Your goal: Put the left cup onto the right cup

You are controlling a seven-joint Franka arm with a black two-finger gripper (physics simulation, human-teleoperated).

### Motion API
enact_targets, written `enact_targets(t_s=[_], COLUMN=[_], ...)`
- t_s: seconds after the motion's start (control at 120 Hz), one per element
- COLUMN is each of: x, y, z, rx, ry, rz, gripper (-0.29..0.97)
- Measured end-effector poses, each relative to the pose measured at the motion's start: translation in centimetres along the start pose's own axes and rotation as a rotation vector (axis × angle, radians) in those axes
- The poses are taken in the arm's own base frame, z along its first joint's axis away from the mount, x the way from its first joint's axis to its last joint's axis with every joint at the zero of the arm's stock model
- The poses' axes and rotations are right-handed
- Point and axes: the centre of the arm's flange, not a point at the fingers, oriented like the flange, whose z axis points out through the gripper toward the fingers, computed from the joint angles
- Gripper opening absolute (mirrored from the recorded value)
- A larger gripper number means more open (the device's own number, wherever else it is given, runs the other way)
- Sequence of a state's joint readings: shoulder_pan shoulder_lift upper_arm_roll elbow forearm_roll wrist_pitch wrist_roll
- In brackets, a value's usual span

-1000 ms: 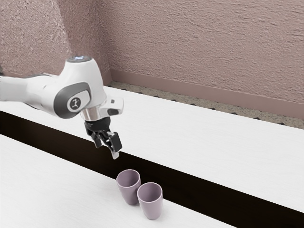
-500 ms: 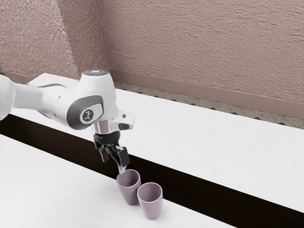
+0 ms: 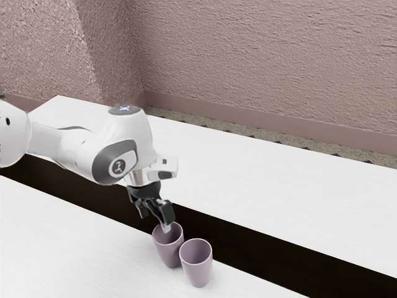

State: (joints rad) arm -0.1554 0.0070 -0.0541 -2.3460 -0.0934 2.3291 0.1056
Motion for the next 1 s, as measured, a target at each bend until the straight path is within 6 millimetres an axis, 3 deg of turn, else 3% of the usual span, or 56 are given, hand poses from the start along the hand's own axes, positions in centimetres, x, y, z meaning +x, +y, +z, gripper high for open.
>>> enact_targets(t_s=[0.3,0.75,1.0], x=[0.2,0.4,0.4], y=[0.8,0.8,0.8], z=[2.3,3.6,3.5], rx=[-0.008,-0.01,-0.009], ry=[-0.02,-0.03,-0.027], rz=[0.009,0.009,0.011], gripper=[0.66,0.07,-0.06])
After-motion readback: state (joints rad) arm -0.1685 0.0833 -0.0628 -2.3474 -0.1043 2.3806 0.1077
